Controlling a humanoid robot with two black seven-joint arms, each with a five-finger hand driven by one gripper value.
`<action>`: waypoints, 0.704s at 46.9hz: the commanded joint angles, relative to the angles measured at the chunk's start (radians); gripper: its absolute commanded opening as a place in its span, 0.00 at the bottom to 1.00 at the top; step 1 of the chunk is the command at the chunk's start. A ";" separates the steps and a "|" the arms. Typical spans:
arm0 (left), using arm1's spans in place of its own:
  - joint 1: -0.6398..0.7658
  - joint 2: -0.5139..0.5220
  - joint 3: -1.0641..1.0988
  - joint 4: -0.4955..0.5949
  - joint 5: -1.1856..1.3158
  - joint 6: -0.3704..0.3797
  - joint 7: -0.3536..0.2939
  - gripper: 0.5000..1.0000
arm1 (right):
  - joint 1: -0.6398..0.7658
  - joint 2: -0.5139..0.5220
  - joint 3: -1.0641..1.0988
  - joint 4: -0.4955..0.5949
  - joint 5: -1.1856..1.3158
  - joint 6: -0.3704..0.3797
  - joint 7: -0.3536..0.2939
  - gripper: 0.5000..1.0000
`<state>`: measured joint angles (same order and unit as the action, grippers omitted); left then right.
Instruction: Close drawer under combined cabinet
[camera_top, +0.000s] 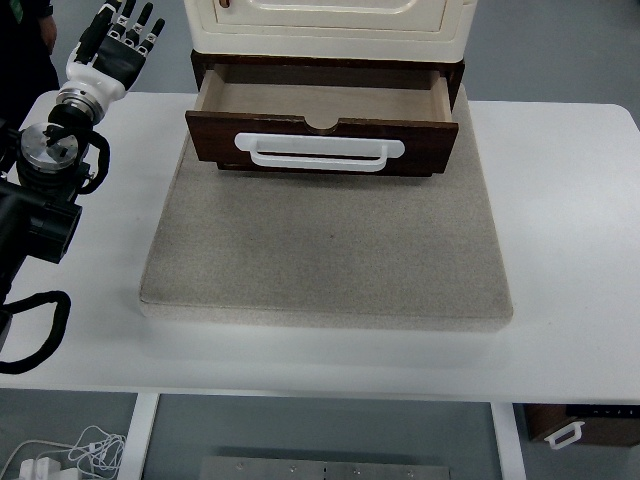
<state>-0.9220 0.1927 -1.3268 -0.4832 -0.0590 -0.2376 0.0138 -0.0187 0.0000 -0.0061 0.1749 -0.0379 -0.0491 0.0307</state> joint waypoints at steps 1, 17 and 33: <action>-0.001 0.001 0.003 0.000 -0.007 0.000 0.000 1.00 | 0.000 0.000 0.000 0.000 0.000 0.000 0.000 0.90; -0.029 0.030 0.004 0.012 -0.009 0.000 0.002 1.00 | 0.000 0.000 0.000 0.000 0.000 0.000 0.001 0.90; -0.075 0.085 -0.008 -0.006 -0.007 -0.055 0.000 1.00 | 0.000 0.000 0.000 0.000 0.000 0.000 0.000 0.90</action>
<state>-0.9687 0.2616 -1.3292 -0.4876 -0.0681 -0.2825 0.0141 -0.0190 0.0000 -0.0062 0.1749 -0.0377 -0.0491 0.0306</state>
